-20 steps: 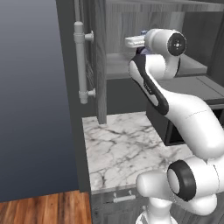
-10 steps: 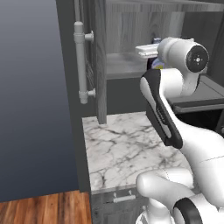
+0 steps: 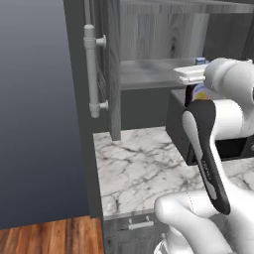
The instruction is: Take 2 condiments from the cabinet and move them on the counter near the stove.Make sure the condiments are lined up with each other, next to each other.
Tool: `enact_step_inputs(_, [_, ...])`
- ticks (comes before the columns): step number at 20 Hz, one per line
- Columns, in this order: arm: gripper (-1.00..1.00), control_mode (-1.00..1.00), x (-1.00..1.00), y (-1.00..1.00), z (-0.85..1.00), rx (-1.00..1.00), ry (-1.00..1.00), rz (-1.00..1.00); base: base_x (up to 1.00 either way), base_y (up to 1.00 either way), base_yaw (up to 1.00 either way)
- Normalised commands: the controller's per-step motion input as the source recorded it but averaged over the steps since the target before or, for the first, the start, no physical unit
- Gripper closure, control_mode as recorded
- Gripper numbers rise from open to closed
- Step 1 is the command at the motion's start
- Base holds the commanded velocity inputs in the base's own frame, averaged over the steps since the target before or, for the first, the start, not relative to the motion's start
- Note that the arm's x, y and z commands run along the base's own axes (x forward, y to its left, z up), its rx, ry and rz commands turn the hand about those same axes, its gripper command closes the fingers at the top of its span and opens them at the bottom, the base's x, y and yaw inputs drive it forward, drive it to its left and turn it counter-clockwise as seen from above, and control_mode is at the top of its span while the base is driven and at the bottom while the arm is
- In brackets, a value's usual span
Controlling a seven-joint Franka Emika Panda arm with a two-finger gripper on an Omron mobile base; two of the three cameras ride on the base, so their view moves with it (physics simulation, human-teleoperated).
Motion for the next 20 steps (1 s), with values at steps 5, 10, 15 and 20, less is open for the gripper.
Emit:
enact_step_inputs(5, [1.0,-1.0,-1.0,-0.03,-0.25,0.0,0.02,0.0,0.0,0.0,0.0])
enact_step_inputs(10, [1.0,-1.0,-0.8,-0.03,-0.32,0.0,0.04,0.0,0.0,0.0,0.0])
enact_step_inputs(15, [1.0,-1.0,-0.44,-0.07,-0.26,0.0,0.07,0.0,0.0,0.0,0.0])
enact_step_inputs(20, [1.0,-1.0,-0.21,-0.06,-0.1,0.0,0.02,0.0,0.0,0.0,0.0])
